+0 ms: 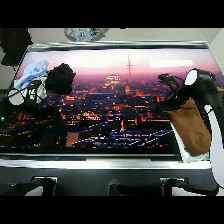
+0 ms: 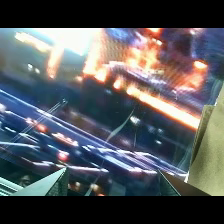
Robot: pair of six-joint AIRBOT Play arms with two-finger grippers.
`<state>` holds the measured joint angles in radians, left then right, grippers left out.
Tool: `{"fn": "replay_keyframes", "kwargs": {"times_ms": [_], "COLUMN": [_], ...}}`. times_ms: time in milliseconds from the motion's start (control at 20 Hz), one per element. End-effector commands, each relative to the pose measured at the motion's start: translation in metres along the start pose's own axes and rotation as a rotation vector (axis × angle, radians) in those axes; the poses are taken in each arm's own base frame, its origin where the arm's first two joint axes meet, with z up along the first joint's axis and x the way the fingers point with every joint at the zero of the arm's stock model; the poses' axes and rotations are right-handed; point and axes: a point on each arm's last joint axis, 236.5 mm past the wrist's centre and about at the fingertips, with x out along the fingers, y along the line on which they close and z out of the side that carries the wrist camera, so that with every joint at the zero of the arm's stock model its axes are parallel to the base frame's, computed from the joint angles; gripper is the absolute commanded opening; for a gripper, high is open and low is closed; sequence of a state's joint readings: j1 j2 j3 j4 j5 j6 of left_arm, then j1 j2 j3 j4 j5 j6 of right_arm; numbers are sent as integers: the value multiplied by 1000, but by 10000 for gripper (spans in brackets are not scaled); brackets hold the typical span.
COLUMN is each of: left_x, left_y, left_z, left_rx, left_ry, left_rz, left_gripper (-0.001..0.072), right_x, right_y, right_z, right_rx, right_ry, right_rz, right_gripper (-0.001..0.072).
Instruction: Fold the shirts.
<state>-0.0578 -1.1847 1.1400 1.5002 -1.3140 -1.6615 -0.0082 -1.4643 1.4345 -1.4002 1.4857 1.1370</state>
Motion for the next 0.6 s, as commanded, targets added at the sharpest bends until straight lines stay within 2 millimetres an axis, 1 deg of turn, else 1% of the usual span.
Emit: {"fn": "replay_keyframes", "kwargs": {"times_ms": [0, 250, 350, 400, 500, 550], "left_x": [0, 0, 0, 0, 3, 4], "left_y": [0, 0, 0, -1, -4, -8], "left_z": [0, 0, 3, 10, 31, 34], "left_rx": [0, 0, 0, -1, -5, -18], "left_ry": [0, 0, -14, -44, -123, -132], "left_rz": [0, 0, -1, -4, -16, -35], "left_gripper": [661, 661, 662, 662, 662, 661], "right_x": [0, 0, 0, 0, 0, 0], "right_y": [0, 0, -1, -3, -7, -9], "right_z": [0, 0, 3, 8, 16, 18], "right_rx": [0, 0, 1, 1, 1, 0], "right_ry": [1, 1, -14, -33, -68, -77], "right_rz": [1, 1, -5, -13, -31, -38], "right_gripper": [661, 661, 661, 661, 662, 662]}}
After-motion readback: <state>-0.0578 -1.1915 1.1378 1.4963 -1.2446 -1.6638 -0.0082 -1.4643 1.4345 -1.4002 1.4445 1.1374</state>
